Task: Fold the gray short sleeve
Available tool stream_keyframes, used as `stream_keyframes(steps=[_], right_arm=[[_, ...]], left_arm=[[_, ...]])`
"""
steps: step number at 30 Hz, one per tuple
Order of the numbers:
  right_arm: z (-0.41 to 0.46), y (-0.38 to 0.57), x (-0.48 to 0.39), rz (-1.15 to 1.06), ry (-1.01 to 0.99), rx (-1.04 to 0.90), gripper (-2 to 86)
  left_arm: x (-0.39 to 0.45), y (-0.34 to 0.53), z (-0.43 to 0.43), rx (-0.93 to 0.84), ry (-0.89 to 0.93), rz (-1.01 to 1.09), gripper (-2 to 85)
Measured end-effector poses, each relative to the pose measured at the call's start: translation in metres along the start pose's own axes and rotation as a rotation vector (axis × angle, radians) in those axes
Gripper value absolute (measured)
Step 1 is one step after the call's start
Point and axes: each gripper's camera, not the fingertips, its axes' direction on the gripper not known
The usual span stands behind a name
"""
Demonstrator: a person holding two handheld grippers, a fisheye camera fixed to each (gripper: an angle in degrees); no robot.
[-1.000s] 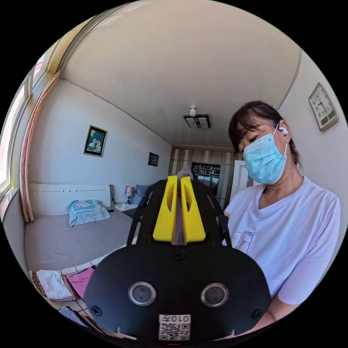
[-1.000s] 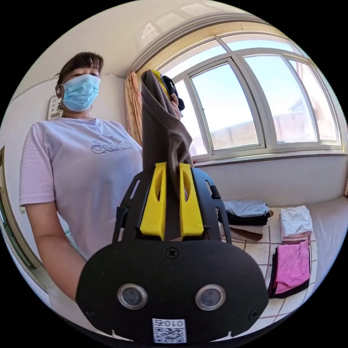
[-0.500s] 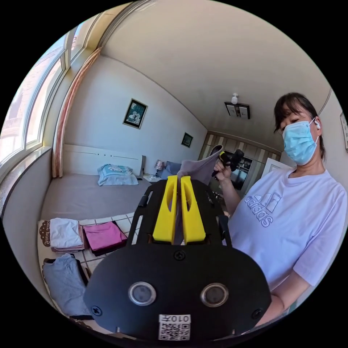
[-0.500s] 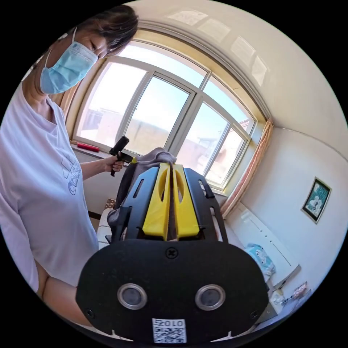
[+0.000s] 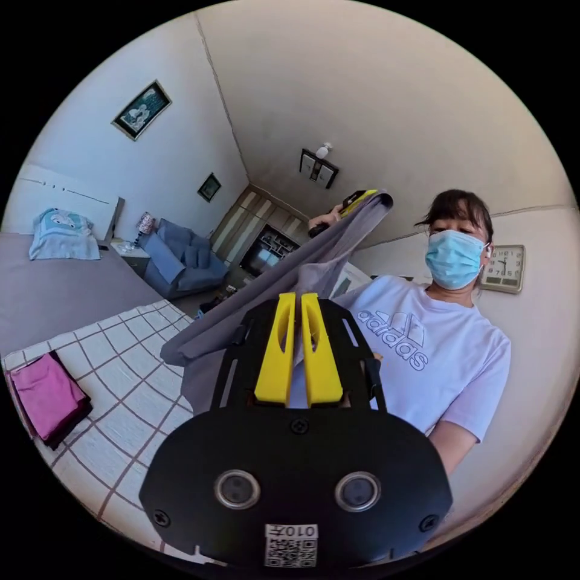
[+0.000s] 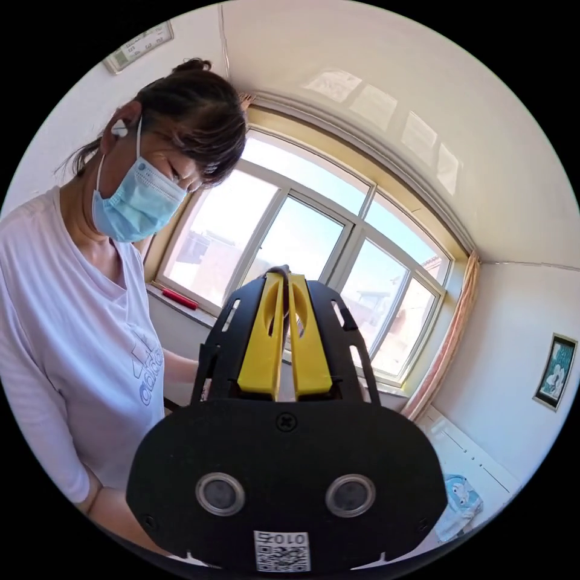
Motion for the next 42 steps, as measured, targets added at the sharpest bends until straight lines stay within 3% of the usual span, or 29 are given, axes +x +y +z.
stream_keyframes(steps=[6, 12, 16, 19, 23, 26, 29, 32, 38, 42], right_arm=[[-0.012, 0.011, 0.006, 0.113, -0.003, 0.100, 1.0], [-0.063, 0.050, 0.003, 0.228, 0.045, 0.235, 1.3], [-0.091, 0.060, -0.012, 0.225, 0.116, 0.258, 1.5], [-0.103, 0.059, -0.021, 0.202, 0.182, 0.242, 1.6], [-0.110, 0.060, -0.031, 0.182, 0.227, 0.245, 1.7], [-0.105, 0.061, -0.037, 0.157, 0.269, 0.235, 1.6], [-0.093, 0.063, -0.039, 0.133, 0.303, 0.224, 1.6], [-0.078, 0.066, -0.032, 0.156, 0.324, 0.184, 1.7], [-0.072, 0.081, -0.025, 0.197, 0.560, -0.068, 1.5], [-0.098, 0.106, -0.015, 0.249, 0.741, -0.417, 1.2]], left_arm=[[-0.064, 0.009, 0.093, 0.024, 0.310, -0.079, 0.7], [-0.069, 0.019, 0.139, -0.017, 0.420, -0.106, 3.6], [-0.079, 0.036, 0.132, 0.049, 0.473, -0.136, 6.1], [-0.079, 0.055, 0.107, 0.079, 0.371, -0.135, 8.2], [-0.052, 0.076, 0.101, -0.021, 0.233, -0.126, 9.7], [-0.018, 0.076, 0.130, -0.192, -0.027, -0.089, 9.7], [0.000, 0.070, 0.165, -0.241, -0.237, -0.050, 8.4], [0.010, 0.059, 0.190, -0.227, -0.228, 0.012, 3.3], [0.024, 0.053, 0.173, -0.195, -0.321, 0.052, -0.1], [0.019, 0.064, 0.102, -0.199, -0.521, -0.082, -0.3]])
